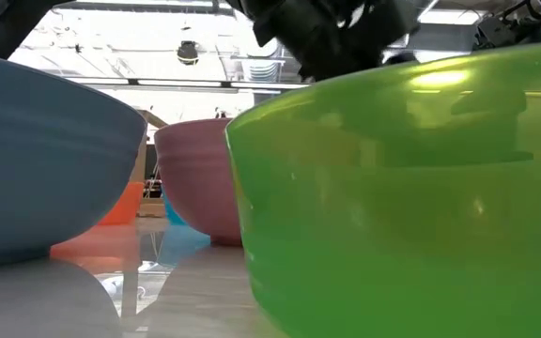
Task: Place and stack bowls onto a shelf
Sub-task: Put the green bowl on the shelf
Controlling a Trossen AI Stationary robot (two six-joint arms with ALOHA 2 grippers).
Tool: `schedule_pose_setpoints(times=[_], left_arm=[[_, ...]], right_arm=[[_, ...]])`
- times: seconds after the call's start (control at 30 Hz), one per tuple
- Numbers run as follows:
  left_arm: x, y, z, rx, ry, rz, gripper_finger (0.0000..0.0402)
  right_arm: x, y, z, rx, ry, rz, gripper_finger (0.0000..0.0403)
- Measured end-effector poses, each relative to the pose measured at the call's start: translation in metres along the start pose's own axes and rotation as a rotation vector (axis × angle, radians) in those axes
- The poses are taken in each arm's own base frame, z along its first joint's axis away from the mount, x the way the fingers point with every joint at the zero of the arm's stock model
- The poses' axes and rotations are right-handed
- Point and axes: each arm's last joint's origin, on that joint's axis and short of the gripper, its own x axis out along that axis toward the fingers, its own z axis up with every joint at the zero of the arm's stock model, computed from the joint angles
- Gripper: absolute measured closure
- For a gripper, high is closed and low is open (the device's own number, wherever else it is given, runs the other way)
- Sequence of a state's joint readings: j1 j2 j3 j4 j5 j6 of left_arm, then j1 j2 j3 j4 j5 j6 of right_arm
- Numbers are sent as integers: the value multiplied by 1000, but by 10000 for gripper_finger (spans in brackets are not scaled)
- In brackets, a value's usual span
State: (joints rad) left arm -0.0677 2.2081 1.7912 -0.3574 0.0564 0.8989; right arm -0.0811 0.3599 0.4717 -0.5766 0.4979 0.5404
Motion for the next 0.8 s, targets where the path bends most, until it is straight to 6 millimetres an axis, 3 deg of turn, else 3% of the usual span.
schedule_pose_setpoints(times=[0.2,0.37,0.57,0.8], left_arm=[[-17,25,17,-15,-57,74,401],[-39,43,25,-51,4,81,401],[-68,61,33,-70,43,65,401],[-106,83,42,-139,158,201,401]], right_arm=[[0,0,0,9,0,-1,110],[0,0,0,9,-4,-10,110],[-5,-7,4,26,-128,-164,110],[-40,-22,27,145,-375,-328,110]])
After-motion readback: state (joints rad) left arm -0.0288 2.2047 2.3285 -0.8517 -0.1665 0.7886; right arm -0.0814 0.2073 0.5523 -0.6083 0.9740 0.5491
